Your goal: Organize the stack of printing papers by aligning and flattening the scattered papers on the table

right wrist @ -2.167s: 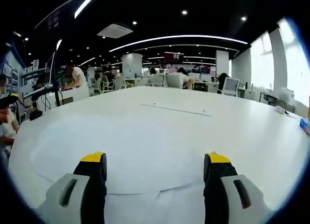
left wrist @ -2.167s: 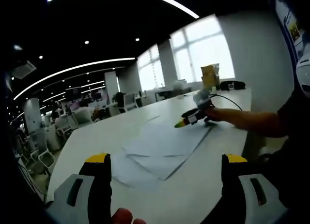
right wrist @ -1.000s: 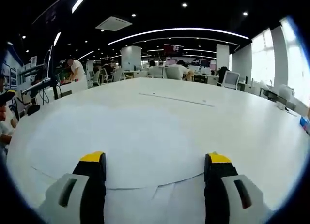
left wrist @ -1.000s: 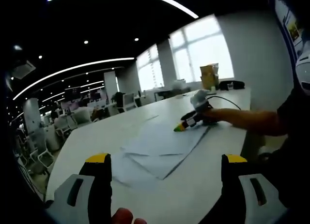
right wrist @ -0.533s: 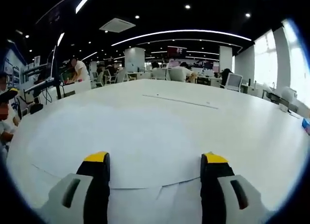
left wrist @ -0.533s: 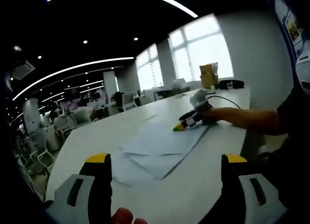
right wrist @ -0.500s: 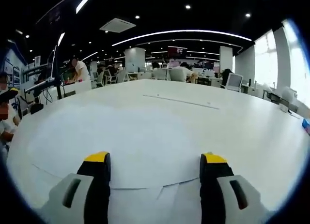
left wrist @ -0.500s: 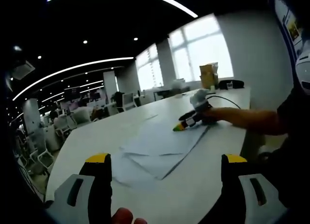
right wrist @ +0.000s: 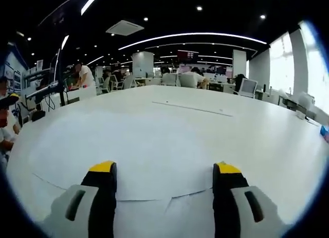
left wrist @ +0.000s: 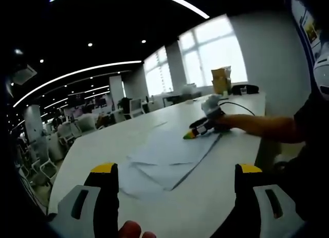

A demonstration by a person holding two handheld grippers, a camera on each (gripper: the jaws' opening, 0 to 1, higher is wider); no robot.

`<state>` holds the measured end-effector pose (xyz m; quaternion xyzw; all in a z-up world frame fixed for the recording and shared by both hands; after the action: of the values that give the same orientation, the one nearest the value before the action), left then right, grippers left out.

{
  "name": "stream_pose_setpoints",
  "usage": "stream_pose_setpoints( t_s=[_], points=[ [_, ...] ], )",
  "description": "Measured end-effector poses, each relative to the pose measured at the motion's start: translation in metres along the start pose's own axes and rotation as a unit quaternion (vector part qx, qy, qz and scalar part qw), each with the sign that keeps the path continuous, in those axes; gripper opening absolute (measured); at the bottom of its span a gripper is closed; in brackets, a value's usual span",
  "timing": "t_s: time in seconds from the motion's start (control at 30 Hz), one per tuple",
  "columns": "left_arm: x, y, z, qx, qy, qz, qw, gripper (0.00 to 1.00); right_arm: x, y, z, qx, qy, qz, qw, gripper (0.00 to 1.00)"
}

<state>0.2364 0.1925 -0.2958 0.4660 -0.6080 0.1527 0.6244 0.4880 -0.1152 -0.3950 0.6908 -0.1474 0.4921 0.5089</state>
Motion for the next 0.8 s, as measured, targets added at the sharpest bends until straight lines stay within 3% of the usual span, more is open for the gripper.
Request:
stream_pose_setpoints(
  t_s=[0.3,0.53,0.7,0.8],
  points=[
    [-0.0022,-0.0013,0.0003,-0.001,0.001,-0.002,1.0000,0.96,-0.0021,-0.0005,0.0096,-0.024,-0.020,-0.006,0.9995,0.87],
    [-0.0030,-0.0009,-0.0004,0.000,0.001,-0.001,1.0000,0.96,0.0005,-0.0025,0.0065,-0.007,-0.004,0.001,1.0000,0.77],
    [-0.0038,-0.0001,-0.0007,0.000,0.001,-0.001,1.0000,0.96,0.0033,-0.0001,0.0029,-0.007,0.020,0.007,0.9998,0.62],
    [-0.0043,0.0004,-0.0010,0.000,0.002,0.000,1.0000,0.96,0.0028,0.0007,0.0072,-0.011,0.006,0.002,0.9999,0.55]
  ],
)
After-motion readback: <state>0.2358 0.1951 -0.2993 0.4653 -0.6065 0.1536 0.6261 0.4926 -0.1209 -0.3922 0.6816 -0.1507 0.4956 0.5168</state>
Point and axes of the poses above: the point that each gripper's makers call its tool centre point, and the gripper's own axes: y roughly backward along the fingers, z roughly to its right, x roughly out of its top, the point moved 6 cm from there along y, roughly backward along the fingers, and after that the axes turned 12 degrees about -z, right-handed, at the moved point
